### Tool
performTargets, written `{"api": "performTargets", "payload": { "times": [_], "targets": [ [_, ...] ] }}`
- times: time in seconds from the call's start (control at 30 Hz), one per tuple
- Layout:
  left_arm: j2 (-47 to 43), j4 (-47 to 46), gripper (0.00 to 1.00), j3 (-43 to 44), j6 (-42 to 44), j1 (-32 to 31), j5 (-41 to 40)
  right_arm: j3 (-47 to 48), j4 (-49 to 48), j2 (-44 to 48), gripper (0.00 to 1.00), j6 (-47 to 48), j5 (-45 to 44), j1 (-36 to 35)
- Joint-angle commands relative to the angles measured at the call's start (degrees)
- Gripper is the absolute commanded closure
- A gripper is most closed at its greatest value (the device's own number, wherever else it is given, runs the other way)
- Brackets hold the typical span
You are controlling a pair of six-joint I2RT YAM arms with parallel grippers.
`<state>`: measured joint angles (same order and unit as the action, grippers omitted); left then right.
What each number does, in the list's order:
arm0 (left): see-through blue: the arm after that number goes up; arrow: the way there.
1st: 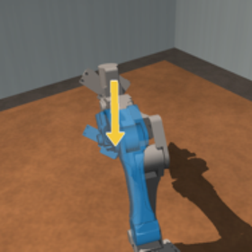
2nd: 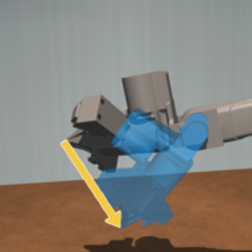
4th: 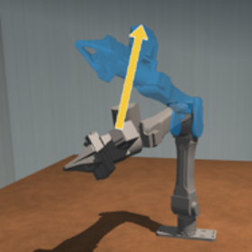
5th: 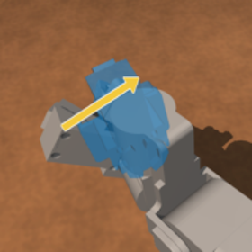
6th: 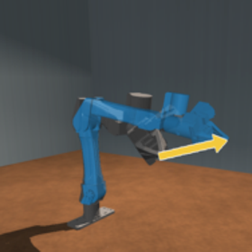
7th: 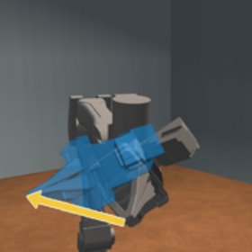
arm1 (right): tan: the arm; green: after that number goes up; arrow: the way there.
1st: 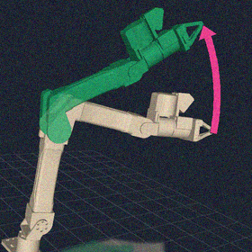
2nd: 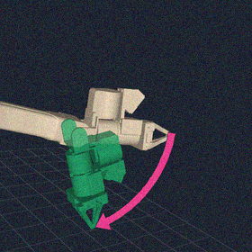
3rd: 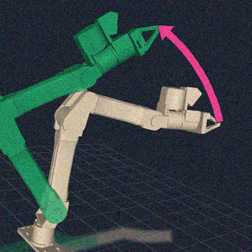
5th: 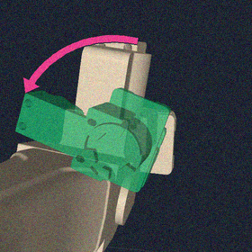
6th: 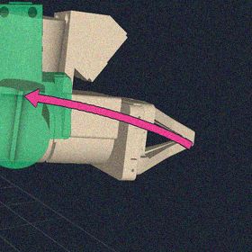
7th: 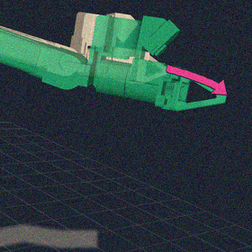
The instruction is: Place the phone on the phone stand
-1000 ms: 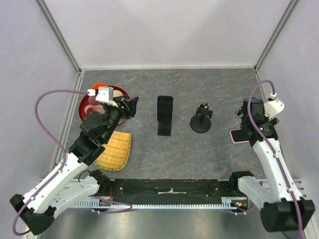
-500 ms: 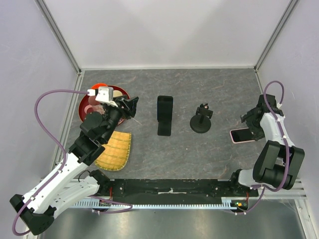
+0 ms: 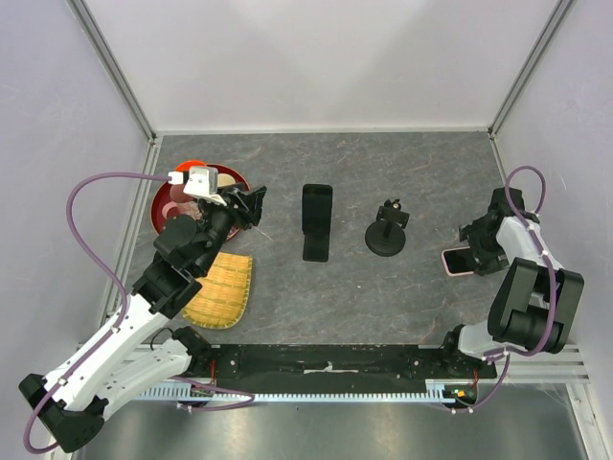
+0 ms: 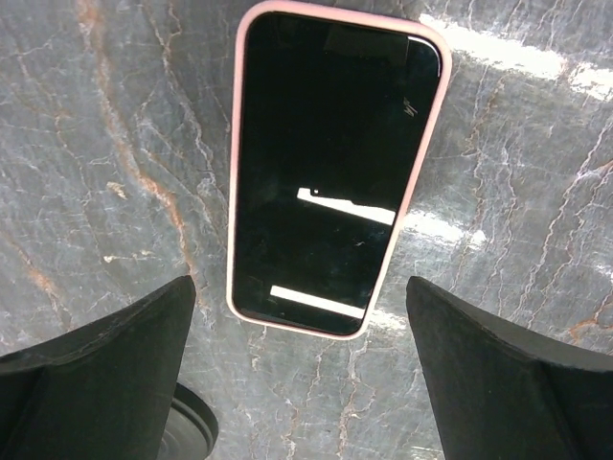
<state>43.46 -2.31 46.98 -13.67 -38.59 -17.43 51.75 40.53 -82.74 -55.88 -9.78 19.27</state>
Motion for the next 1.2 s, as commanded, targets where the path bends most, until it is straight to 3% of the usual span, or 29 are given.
{"api": "performTargets", "payload": {
  "times": [0.0,0.83,0.9,0.93,1.0,1.13,1.17],
  "targets": [
    [-0.04,-1.03,0.40,2.41,-1.71,0.36,0.64,-0.59,-0.98,-1.81,0.02,-3.18,-1.47,0.16],
    [1.36,-0.86,0.40,2.33,-2.24,0.80,1.08,-5.25,-7.57,-11.74,0.04,-6.52,0.82,0.07],
    [1.62,-0.86,0.40,2.33,-2.32,0.80,1.35,-7.35,-8.80,-11.31,0.12,-6.96,0.64,-0.02],
    [1.63,-0.86,0.40,2.41,-2.32,0.80,1.43,-8.06,-10.55,-10.43,0.27,-6.88,0.73,-0.02],
    [1.71,-0.86,0.40,2.33,-2.32,0.80,1.52,-10.25,-12.05,-9.29,0.41,-6.88,0.38,-0.02],
    [1.89,-0.86,0.40,2.33,-2.32,0.80,1.17,-12.28,-16.09,-4.82,0.87,-4.34,0.29,-0.11],
    [1.80,-0.86,0.40,2.33,-2.32,0.80,1.17,-12.37,-16.36,-4.10,0.94,-3.72,0.20,-0.19]
  ]
}}
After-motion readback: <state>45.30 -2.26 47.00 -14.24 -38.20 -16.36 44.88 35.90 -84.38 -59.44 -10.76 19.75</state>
